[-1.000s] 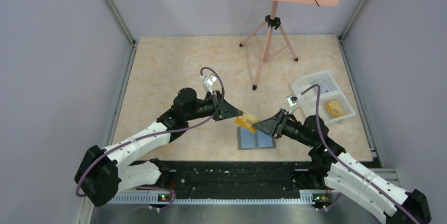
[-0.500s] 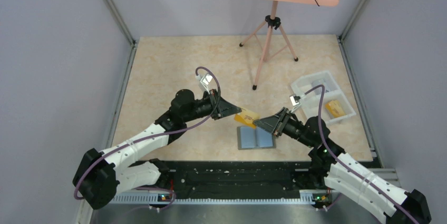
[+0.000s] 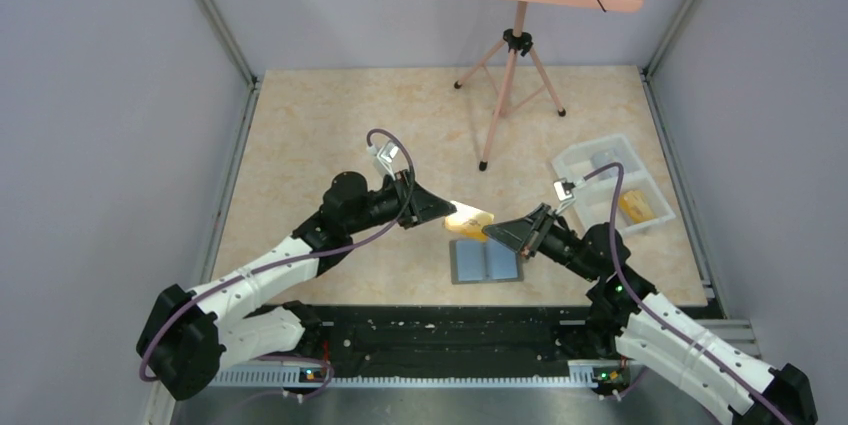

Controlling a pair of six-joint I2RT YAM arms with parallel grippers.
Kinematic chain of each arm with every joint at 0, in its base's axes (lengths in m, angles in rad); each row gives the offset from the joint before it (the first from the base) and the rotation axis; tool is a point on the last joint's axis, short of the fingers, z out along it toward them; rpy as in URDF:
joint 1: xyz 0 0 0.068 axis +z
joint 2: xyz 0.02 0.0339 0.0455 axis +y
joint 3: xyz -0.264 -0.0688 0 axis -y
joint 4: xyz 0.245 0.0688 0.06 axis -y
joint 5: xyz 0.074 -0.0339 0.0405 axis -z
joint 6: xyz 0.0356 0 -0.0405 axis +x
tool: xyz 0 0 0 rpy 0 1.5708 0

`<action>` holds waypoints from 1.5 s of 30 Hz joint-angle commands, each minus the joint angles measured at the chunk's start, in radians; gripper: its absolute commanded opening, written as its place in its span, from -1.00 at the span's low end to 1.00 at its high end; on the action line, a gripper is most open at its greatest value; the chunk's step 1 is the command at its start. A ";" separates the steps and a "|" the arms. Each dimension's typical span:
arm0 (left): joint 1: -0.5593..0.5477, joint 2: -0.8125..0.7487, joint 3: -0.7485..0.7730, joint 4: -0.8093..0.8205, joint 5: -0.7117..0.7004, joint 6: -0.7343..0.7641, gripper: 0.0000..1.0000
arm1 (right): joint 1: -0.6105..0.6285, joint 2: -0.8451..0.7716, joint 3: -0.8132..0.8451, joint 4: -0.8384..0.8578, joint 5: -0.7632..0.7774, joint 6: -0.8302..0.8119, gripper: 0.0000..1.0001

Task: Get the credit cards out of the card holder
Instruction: Place the credit card in the storage box.

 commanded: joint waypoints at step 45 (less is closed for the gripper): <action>0.019 -0.252 0.111 -0.713 -0.173 0.478 0.96 | -1.161 0.390 0.642 -0.942 -0.006 -0.558 -1.00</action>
